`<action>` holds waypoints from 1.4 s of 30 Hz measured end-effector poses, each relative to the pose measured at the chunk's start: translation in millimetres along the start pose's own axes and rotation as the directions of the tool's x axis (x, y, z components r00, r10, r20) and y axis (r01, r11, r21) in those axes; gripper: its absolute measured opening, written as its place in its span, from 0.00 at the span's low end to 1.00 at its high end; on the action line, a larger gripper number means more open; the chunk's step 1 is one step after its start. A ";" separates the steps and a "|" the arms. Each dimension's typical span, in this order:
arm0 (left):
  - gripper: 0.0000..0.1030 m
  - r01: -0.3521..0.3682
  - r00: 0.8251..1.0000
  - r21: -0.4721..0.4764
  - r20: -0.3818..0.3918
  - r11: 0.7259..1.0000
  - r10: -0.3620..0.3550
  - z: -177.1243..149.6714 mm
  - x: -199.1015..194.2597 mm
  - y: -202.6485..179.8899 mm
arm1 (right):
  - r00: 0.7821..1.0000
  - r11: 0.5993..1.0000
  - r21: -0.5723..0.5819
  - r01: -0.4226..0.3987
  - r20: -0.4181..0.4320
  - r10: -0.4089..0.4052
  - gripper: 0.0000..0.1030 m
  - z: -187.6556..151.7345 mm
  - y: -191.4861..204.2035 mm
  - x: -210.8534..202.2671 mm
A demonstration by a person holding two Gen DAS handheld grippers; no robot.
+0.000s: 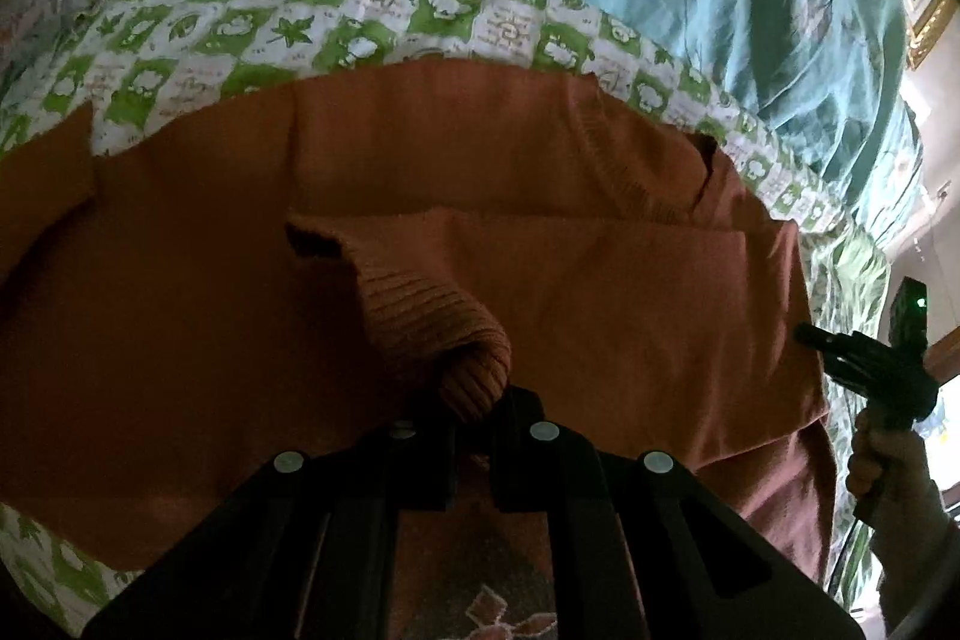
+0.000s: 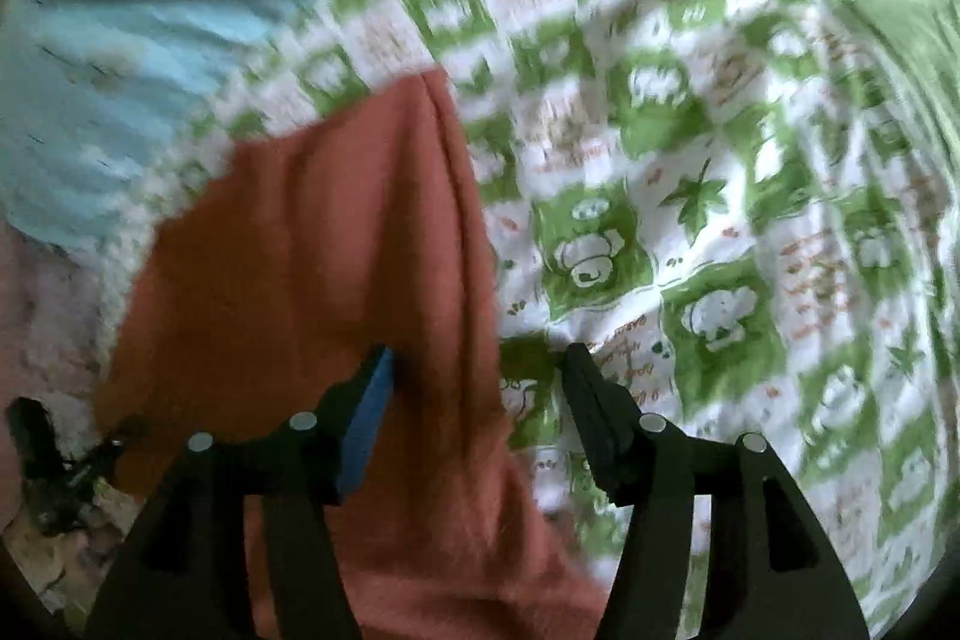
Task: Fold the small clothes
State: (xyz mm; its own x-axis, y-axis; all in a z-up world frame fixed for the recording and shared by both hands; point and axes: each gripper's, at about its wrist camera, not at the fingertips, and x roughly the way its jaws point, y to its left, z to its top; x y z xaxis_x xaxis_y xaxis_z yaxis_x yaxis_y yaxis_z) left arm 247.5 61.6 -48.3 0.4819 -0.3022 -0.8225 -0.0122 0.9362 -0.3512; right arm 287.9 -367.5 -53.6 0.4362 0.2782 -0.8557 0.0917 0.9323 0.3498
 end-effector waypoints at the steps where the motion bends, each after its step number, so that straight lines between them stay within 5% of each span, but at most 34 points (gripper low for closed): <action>1: 0.05 0.007 1.000 -0.004 0.000 1.000 -0.007 0.3 0.1 -1.5 | 1.000 1.000 -0.010 -0.013 -0.003 0.013 0.07 1.9 -0.1 1.1; 4: 0.06 0.031 0.999 0.022 0.010 0.999 -0.031 0.2 1.9 -17.7 | 1.000 0.999 -0.033 -0.016 0.023 0.017 0.08 10.4 -0.3 -13.1; 8: 0.06 -0.025 1.000 0.036 -0.004 0.999 0.025 -4.0 13.0 -17.0 | 0.999 0.998 -0.055 0.033 0.019 -0.032 0.08 12.6 -4.8 -10.3; 14: 0.26 -0.019 0.999 0.002 -0.033 1.000 0.019 -17.2 -2.6 9.8 | 0.996 0.998 0.012 0.065 0.053 -0.066 0.23 5.8 -1.4 -22.4; 19: 0.37 -0.035 0.999 0.013 -0.001 0.999 0.035 -27.8 -39.0 22.9 | 0.995 0.999 0.006 -0.032 0.097 0.031 0.31 -18.2 14.8 -53.5; 25: 0.56 -0.127 0.990 0.026 0.069 0.992 0.125 -27.5 -79.1 45.1 | 0.992 0.992 -0.050 -0.113 0.045 0.115 0.33 -61.1 55.4 -60.3; 30: 0.68 -0.249 0.961 -0.037 0.113 0.968 0.251 -14.2 -96.0 82.4 | 0.989 0.988 -0.052 -0.145 -0.014 0.144 0.33 -87.2 74.1 -53.7; 37: 0.78 -0.491 0.864 -0.012 0.117 0.871 0.489 8.4 -76.8 121.2 | 0.986 0.985 -0.055 -0.165 -0.042 0.163 0.37 -103.1 86.7 -53.9; 42: 0.76 -0.554 0.830 0.004 0.075 0.833 0.552 19.1 -47.7 139.8 | 0.987 0.986 -0.043 -0.159 -0.043 0.157 0.38 -105.9 85.6 -61.1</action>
State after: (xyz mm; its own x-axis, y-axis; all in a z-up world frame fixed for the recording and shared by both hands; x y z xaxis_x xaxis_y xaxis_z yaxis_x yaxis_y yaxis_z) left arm 239.5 210.3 -49.6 0.4588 0.2793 -0.8435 -0.2735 0.9476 0.1650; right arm 174.2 -280.2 -11.7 0.4067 0.4307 -0.8057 -0.0171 0.8853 0.4646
